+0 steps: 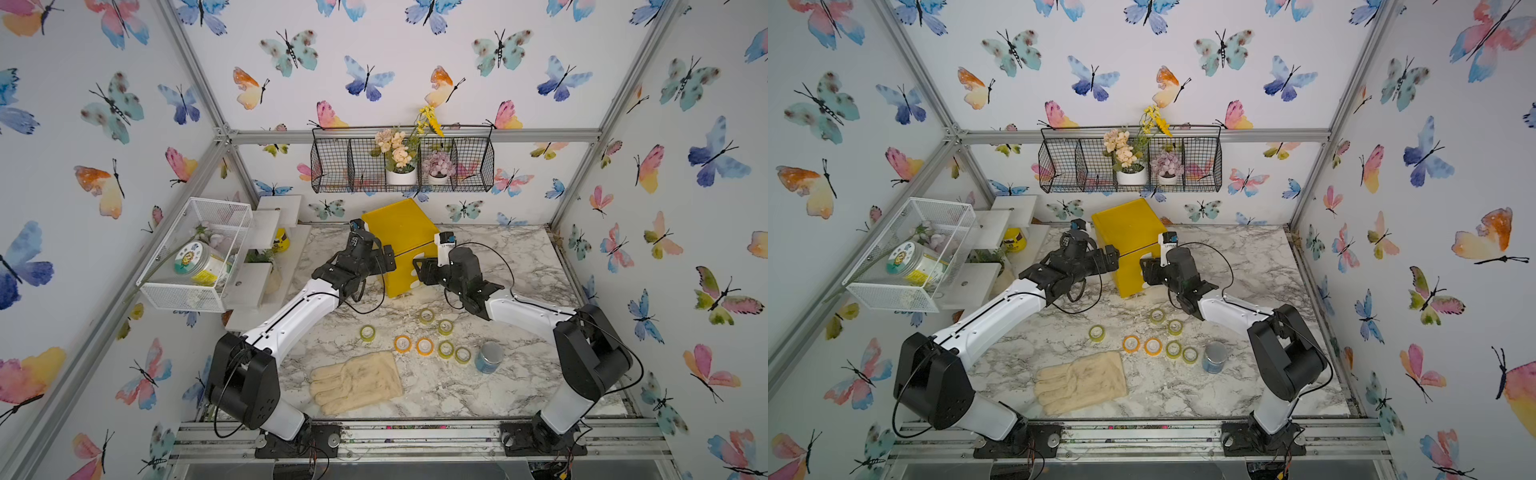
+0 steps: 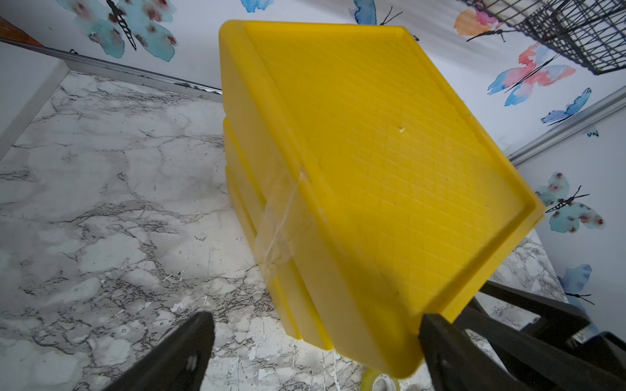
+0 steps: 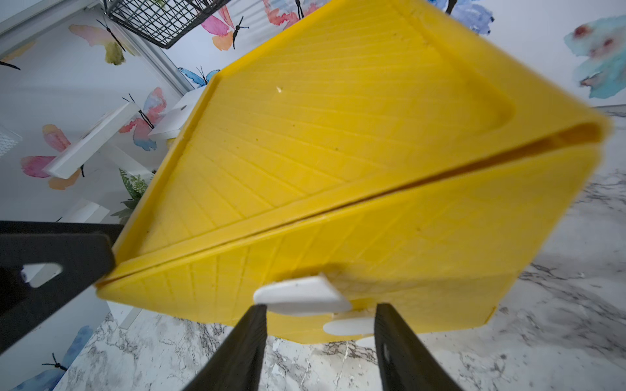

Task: Place the transparent tape into the drawer according to color
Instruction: Close the drawer in the storage box, then open the drawer in the storage box.

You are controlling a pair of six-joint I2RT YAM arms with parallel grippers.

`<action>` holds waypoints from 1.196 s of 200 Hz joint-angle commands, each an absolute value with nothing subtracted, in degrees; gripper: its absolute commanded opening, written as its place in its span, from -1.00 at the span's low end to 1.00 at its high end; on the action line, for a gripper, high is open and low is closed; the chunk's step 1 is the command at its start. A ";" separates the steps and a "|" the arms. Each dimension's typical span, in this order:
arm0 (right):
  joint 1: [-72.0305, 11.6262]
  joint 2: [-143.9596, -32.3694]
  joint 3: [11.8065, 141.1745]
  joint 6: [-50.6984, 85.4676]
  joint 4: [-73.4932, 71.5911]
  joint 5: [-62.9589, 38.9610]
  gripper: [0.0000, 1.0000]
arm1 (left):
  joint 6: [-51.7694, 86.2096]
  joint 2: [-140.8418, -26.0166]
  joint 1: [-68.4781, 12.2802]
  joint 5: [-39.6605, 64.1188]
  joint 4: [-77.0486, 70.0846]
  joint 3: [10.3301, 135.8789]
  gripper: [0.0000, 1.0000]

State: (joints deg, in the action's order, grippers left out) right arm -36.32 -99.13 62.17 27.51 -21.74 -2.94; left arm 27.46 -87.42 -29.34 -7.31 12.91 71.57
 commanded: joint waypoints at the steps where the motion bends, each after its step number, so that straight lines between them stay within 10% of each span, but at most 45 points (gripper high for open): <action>1: -36.21 -100.71 63.97 28.23 -23.73 -1.20 0.16 | 26.98 -89.36 -29.39 -4.34 16.10 70.93 0.99; 162: -35.28 -99.31 60.12 57.31 -18.11 -6.91 0.12 | 26.46 -88.68 -29.40 -4.75 15.91 68.99 0.99; 239: -34.63 -104.46 50.70 69.54 -43.95 -9.55 0.19 | 26.28 -88.55 -29.36 -4.41 15.81 68.82 0.99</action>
State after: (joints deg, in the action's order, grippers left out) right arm -34.81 -102.80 54.48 63.77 -30.48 -8.27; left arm 27.44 -87.81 -29.36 -5.80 11.16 70.98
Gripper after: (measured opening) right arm 0.590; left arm 0.993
